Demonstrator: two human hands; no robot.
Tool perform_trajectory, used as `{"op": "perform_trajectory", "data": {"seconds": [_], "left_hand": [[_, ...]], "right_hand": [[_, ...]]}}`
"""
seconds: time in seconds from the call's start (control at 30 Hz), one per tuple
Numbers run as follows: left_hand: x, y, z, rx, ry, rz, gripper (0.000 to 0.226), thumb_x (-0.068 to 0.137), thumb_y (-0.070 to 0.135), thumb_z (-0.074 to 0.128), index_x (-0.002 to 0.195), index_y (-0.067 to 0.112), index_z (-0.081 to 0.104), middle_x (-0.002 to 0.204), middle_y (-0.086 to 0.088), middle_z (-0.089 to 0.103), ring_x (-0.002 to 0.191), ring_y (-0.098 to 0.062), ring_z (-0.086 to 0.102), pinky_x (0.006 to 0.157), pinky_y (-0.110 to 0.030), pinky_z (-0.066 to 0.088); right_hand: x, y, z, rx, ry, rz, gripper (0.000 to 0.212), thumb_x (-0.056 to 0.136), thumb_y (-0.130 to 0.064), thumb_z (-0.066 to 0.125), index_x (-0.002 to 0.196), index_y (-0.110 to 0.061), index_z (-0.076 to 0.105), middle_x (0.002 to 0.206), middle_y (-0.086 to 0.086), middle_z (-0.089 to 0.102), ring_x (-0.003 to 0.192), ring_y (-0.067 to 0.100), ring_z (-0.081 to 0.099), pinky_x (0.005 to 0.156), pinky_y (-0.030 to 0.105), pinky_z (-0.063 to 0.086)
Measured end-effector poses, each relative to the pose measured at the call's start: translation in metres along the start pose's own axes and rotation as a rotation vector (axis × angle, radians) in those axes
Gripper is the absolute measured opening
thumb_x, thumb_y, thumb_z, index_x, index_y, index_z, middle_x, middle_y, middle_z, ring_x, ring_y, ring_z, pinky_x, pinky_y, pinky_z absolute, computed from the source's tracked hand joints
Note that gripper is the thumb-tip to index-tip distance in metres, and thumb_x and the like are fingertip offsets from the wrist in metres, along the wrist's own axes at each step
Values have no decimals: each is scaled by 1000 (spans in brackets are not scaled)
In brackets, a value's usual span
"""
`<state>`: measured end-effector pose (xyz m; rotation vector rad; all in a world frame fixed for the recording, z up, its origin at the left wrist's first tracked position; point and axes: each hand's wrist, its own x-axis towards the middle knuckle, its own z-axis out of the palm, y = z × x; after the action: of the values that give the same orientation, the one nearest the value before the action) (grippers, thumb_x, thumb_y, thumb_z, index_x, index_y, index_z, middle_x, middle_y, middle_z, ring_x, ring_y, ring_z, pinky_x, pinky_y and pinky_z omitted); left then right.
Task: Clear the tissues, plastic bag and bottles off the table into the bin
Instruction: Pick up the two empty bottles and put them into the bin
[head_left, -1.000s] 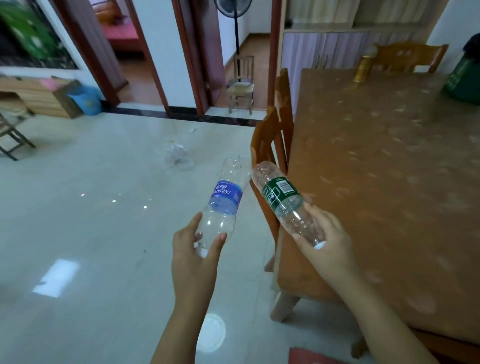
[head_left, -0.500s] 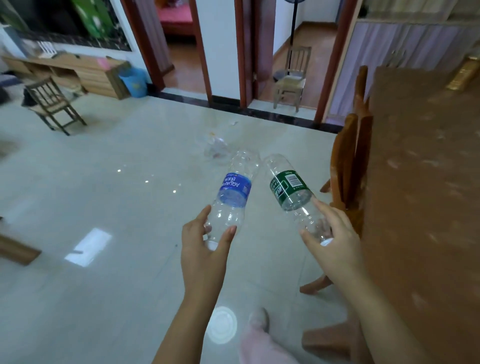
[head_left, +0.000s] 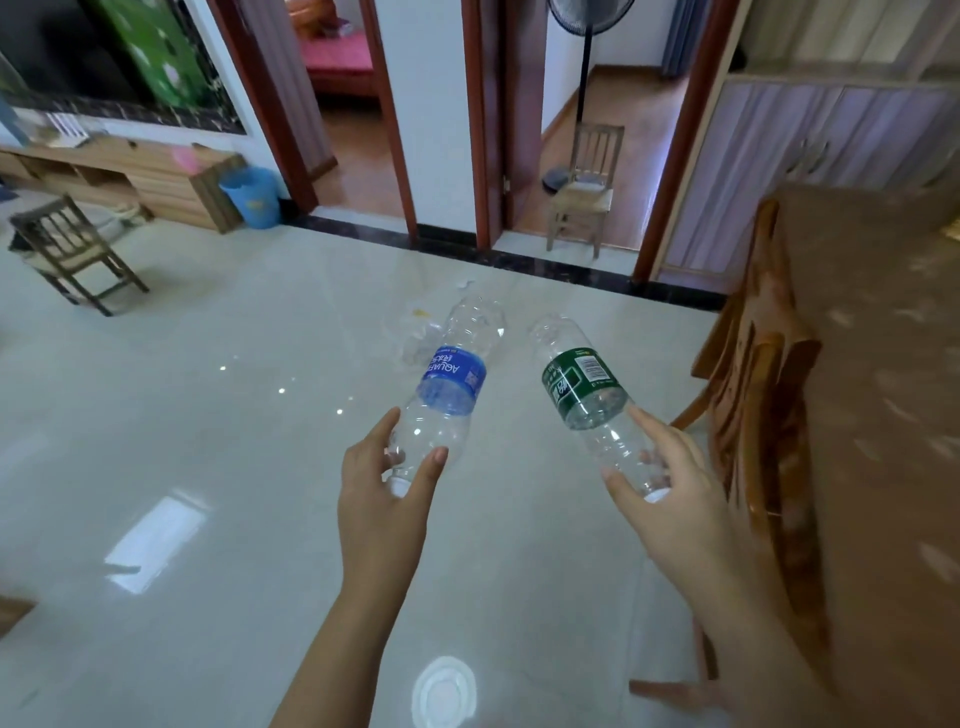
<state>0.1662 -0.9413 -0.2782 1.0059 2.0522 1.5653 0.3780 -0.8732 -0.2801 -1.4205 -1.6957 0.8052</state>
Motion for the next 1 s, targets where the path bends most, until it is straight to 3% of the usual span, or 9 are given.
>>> {"op": "perform_trajectory", "data": {"seconds": [0.2,0.37,0.47,0.63,0.73,0.83,0.9,1.0], "left_hand": [[96,-17,23,-51,-94,-13,51,79,25,69,126,33,48,115,10,52,100,1,54,73,-10,39],[200,-22,22,-57,-141,35,51,79,25,69,125,32,48,107,15,50,98,3,52,74,-11,41],[259,-22,23,-46,-144,61,53,79,24,70,126,32,48,104,19,49,97,4,52,76,-14,41],[336,-24,52,-46,-183,53,52,79,24,69,127,29,48,111,11,49,97,2,53,78,-18,42],[372,-23,85,-49,-226,49,52,80,22,69,127,28,48,112,8,50,98,3,53,78,-20,42],[410,-18,135,-42,-286,62,52,80,23,69,127,28,48,114,8,51,98,2,53,81,-24,44],[434,-9,175,-37,-330,85,51,80,25,69,126,30,48,111,11,51,98,1,53,81,-26,44],[468,11,238,-32,-390,124,51,79,27,69,126,32,47,107,20,50,97,1,53,78,-23,42]], "right_hand": [[71,-9,54,-30,86,-11,55,75,-13,71,125,-25,51,116,-6,49,92,10,52,77,24,40],[146,-33,112,-110,62,-7,54,75,-17,70,125,-28,50,112,-8,49,91,8,51,67,1,34],[193,-49,139,-133,51,-10,55,76,-17,70,125,-28,49,112,-7,48,92,9,52,65,3,35],[254,-56,168,-130,64,-1,54,78,-21,67,128,-28,45,113,-8,47,89,-6,48,64,1,38],[289,-45,173,-134,89,7,55,77,-20,69,125,-29,45,112,-5,49,89,3,51,67,8,38],[333,-27,166,-145,147,40,55,76,-17,70,125,-23,47,110,-4,49,89,6,52,64,5,40],[367,-12,157,-155,190,62,55,75,-16,71,125,-22,48,110,-2,50,88,2,51,65,1,40],[421,11,136,-162,248,91,55,76,-17,70,125,-22,48,112,1,52,91,11,53,68,6,38]]}}
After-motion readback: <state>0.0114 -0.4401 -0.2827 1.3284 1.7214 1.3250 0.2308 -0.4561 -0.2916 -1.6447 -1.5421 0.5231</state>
